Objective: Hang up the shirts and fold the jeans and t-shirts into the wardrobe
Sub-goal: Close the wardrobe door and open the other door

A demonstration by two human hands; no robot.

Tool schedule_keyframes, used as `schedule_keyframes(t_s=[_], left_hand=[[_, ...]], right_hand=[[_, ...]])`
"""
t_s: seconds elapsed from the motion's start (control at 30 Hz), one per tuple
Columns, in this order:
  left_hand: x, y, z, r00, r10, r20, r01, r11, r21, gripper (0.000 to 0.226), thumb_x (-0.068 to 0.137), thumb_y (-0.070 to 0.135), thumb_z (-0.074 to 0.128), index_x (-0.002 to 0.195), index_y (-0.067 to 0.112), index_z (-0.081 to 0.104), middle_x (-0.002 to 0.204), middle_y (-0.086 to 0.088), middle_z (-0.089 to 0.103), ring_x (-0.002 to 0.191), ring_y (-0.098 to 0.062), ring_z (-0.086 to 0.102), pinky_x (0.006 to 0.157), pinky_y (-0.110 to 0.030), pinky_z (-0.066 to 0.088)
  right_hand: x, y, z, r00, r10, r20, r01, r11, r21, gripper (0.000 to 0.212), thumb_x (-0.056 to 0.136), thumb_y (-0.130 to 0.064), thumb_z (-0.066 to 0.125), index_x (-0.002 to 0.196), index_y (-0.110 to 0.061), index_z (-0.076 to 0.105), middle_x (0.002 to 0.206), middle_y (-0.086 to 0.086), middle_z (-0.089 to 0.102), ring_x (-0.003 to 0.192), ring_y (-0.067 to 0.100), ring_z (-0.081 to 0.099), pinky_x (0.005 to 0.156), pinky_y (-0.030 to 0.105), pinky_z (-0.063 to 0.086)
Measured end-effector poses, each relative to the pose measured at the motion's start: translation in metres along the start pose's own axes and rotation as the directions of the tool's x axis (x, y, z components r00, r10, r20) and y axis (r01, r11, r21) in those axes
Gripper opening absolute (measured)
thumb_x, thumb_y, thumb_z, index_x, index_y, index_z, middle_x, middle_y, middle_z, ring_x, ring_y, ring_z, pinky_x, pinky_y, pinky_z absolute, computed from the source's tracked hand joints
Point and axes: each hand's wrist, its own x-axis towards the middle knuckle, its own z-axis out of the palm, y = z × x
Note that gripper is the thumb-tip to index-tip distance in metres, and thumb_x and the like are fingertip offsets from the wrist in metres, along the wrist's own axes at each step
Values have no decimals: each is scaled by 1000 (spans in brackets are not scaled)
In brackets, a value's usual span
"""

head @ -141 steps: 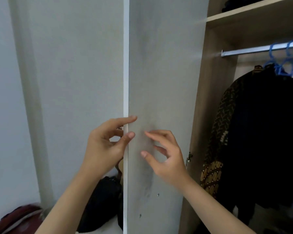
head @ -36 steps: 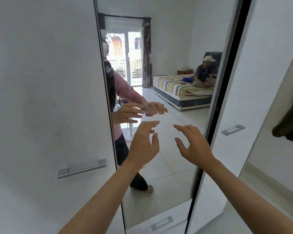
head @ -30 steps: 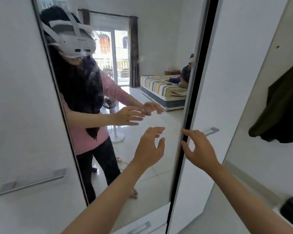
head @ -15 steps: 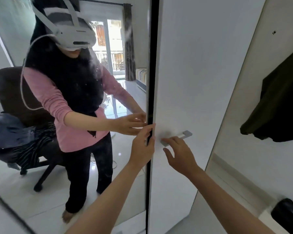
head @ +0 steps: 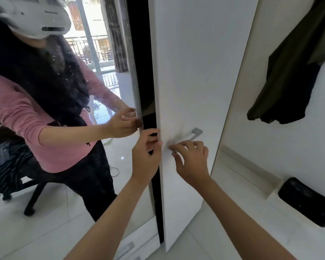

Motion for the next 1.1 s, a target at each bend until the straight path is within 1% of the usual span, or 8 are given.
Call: schedule_keyframes(t_s=[0.13, 0.3, 0.57, 0.73, 0.8, 0.9, 1.0, 1.1], left_hand=[[-17, 8, 7, 993, 88, 76, -88, 996, -4, 32, 87, 5, 63, 111, 26, 57, 97, 4, 65, 90, -11, 66, 79, -17, 52], [-36, 15, 26, 950, 265, 168, -258, 964, -58, 25, 87, 5, 64, 112, 11, 64, 100, 1, 68, 91, -6, 66, 78, -20, 55], [-46, 44, 96, 710, 605, 360, -497, 793, -353, 34, 88, 2, 64, 121, 11, 62, 79, -6, 67, 63, -12, 59, 58, -22, 53], [-35, 79, 167, 598, 627, 500, -406, 775, -485, 36, 89, 2, 60, 122, 18, 62, 78, -11, 62, 65, -21, 57, 60, -37, 52], [-33, 99, 193, 594, 654, 468, -423, 749, -510, 35, 88, 0, 60, 120, 13, 64, 83, -10, 62, 72, -16, 57, 65, -31, 54], [-21, 125, 233, 609, 688, 394, -485, 716, -502, 35, 85, 2, 65, 119, 11, 65, 107, -10, 60, 100, -16, 59, 88, -33, 53], [-6, 137, 278, 619, 692, 372, -583, 722, -374, 52, 78, 16, 75, 127, 20, 58, 134, -13, 43, 128, -22, 40, 110, -29, 35], [9, 128, 325, 639, 633, 437, -614, 762, -207, 83, 68, 31, 82, 139, 32, 41, 150, -17, 18, 140, -30, 16, 116, -24, 12]], right_hand=[[-15, 18, -18, 996, 19, 91, -29, 993, 116, 18, 86, -21, 56, 100, -28, 65, 98, -7, 63, 88, 24, 55, 74, 35, 41], [-43, 33, -52, 997, 71, -12, -66, 968, 242, 19, 84, -2, 59, 94, -16, 67, 97, -4, 62, 94, 15, 57, 82, 34, 44], [-103, 64, -116, 940, 314, -132, -263, 914, 308, 23, 94, -28, 48, 109, -17, 61, 120, -7, 62, 108, 6, 59, 91, 27, 49], [-125, 87, -148, 855, 430, -290, -370, 897, 241, 45, 83, -25, 71, 120, -21, 46, 116, -41, 45, 99, -10, 56, 82, 14, 50], [-129, 107, -154, 818, 462, -342, -416, 887, 203, 46, 82, -16, 72, 120, -17, 45, 116, -42, 43, 100, -5, 58, 80, 28, 55], [-128, 142, -167, 798, 462, -386, -443, 885, 142, 50, 87, -14, 63, 127, -34, 40, 109, -27, 53, 93, 12, 64, 77, 37, 57], [-128, 186, -188, 821, 459, -338, -458, 885, 88, 53, 90, -14, 57, 130, -42, 38, 97, -11, 59, 86, 9, 60, 74, 28, 55], [-123, 235, -207, 826, 497, -265, -499, 864, 65, 65, 91, -11, 58, 131, -53, 30, 87, -11, 59, 79, 7, 59, 71, 9, 44]])
